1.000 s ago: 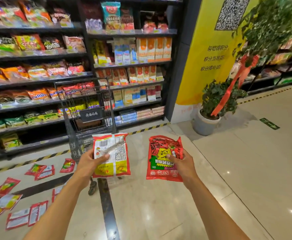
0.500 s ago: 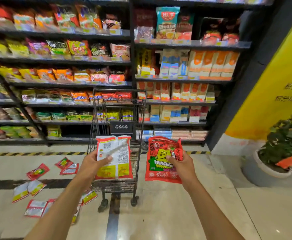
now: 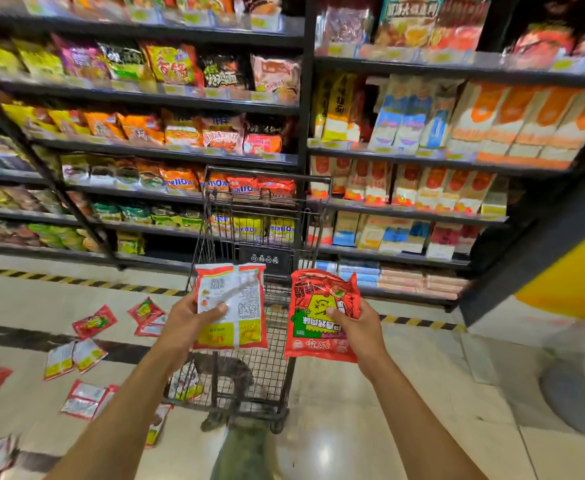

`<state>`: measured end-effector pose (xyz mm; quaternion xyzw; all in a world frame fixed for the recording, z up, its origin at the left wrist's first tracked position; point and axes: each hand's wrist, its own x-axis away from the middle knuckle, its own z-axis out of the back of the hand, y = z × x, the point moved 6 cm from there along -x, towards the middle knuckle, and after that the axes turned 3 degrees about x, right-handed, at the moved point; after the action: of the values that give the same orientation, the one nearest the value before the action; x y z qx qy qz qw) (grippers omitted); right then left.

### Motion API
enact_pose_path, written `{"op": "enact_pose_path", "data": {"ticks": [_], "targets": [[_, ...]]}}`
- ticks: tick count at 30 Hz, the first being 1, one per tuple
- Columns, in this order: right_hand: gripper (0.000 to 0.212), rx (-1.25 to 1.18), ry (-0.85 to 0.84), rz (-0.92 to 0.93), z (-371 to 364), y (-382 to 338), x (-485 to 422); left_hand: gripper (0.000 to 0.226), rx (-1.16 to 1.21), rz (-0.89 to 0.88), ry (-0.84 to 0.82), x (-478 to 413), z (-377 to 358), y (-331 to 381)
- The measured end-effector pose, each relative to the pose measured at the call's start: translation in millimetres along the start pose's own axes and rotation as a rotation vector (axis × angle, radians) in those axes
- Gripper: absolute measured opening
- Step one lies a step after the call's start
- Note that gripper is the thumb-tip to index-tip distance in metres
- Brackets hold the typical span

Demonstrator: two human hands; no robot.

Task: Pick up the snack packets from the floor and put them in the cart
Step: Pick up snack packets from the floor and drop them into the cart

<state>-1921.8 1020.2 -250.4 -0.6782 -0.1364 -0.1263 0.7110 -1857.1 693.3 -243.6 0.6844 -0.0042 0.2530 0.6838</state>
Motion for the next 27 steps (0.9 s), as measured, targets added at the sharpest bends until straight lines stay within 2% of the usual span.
{"op": "enact_pose_path", "data": {"ticks": [6, 11, 16, 24, 27], "targets": [[0.029, 0.045, 0.056, -0.088, -50, 6, -114, 0.038, -0.027, 0.089, -0.063, -141, -1, -6], [0.030, 0.203, 0.125, -0.229, -96, 42, -217, 0.029, -0.062, 0.242, -0.089, -263, 10, -41], [0.026, 0.349, 0.153, -0.328, -138, 89, -303, 0.022, -0.074, 0.350, -0.064, -357, 16, -91], [0.026, 0.499, 0.157, -0.502, -173, 179, -402, 0.007, -0.196, 0.421, 0.028, -463, 15, -200], [0.035, 0.599, 0.190, -0.560, -176, 224, -432, 0.021, -0.217, 0.458, 0.069, -491, 14, -251]]}}
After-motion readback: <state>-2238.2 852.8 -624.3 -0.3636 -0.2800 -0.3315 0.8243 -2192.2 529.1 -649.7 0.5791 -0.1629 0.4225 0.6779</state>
